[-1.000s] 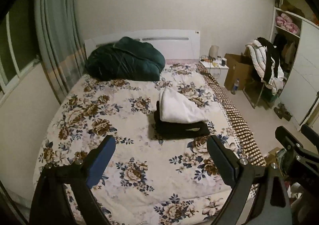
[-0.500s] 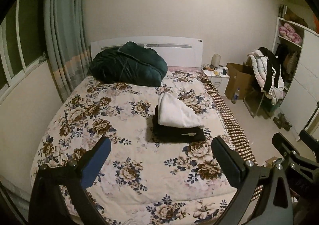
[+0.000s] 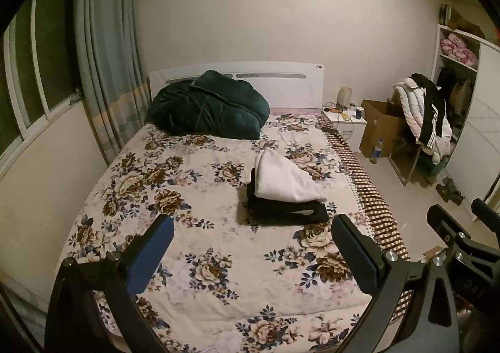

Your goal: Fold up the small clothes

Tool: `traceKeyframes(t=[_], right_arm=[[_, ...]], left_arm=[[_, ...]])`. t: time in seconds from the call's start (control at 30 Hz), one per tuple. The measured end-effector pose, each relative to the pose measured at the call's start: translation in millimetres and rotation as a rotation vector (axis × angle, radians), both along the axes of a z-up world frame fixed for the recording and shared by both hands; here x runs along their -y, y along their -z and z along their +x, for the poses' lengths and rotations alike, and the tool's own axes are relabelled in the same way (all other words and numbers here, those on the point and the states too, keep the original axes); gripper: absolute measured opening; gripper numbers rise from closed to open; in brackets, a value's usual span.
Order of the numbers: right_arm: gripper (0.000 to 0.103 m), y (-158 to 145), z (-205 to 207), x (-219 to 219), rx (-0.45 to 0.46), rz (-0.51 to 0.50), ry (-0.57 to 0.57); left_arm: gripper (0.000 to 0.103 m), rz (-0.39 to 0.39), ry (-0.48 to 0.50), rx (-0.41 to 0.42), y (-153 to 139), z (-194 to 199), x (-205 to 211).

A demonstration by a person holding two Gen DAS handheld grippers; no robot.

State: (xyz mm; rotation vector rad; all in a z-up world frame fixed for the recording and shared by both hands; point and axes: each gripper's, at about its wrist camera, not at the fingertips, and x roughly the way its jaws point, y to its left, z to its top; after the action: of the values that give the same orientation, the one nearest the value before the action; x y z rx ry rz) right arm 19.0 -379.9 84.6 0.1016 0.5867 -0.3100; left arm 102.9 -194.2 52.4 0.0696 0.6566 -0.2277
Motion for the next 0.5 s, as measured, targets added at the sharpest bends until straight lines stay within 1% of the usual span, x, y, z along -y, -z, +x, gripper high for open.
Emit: traceKeyframes(t=[0.5], right_arm=[[0.103, 7.2, -2.5, -5.4, -0.009, 0.001, 0.002]], left_arm=[[0.103, 0.014, -0.008, -0.001, 0.7, -3.8, -1.6]])
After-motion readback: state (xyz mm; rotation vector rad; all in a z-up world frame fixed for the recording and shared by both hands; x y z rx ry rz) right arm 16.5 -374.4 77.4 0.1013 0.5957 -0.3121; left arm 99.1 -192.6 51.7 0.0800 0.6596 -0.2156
